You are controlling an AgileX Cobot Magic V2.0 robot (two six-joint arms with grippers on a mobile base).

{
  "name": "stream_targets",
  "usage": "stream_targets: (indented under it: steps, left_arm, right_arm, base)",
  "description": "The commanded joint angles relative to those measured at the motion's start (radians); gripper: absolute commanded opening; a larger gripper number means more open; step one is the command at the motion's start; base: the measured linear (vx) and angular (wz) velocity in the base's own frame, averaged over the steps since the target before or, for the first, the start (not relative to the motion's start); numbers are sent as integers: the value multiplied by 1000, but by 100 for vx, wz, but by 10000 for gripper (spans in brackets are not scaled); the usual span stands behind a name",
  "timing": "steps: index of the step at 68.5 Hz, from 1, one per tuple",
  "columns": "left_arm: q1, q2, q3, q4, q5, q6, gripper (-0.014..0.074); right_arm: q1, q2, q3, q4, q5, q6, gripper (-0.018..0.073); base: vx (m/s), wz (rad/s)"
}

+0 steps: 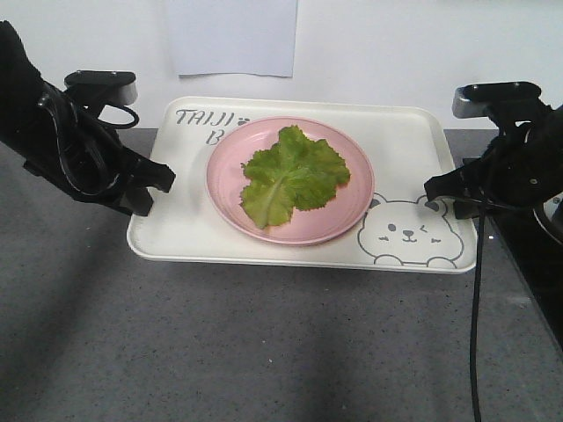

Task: Transfer vegetables to tray and serve
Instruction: 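Lower the tray onto the grey countertop with both grippers, then open both grippers to release the tray edges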

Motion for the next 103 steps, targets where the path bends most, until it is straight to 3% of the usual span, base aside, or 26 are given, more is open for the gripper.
stream_targets:
  steps: [1,25,56,103]
  left_arm:
    - [-26,-54,-30,-139,-81,30,-6]
    - [-26,-54,-30,-123,-79,30,-7]
    - [-24,5,-27,87,-69,-42,-6]
    - [-24,160,102,106,-109,-38,-6]
  right_arm:
    - [17,-43,-29,93,-43,-58,-6]
    - [18,-33,-29,141,-65,-88,-6]
    - [18,68,-29,294,-107,-246,-6]
    - [18,214,-30,306,-38,-328,11]
  base:
    - [0,0]
    - [0,0]
    - [0,0]
    - [0,0]
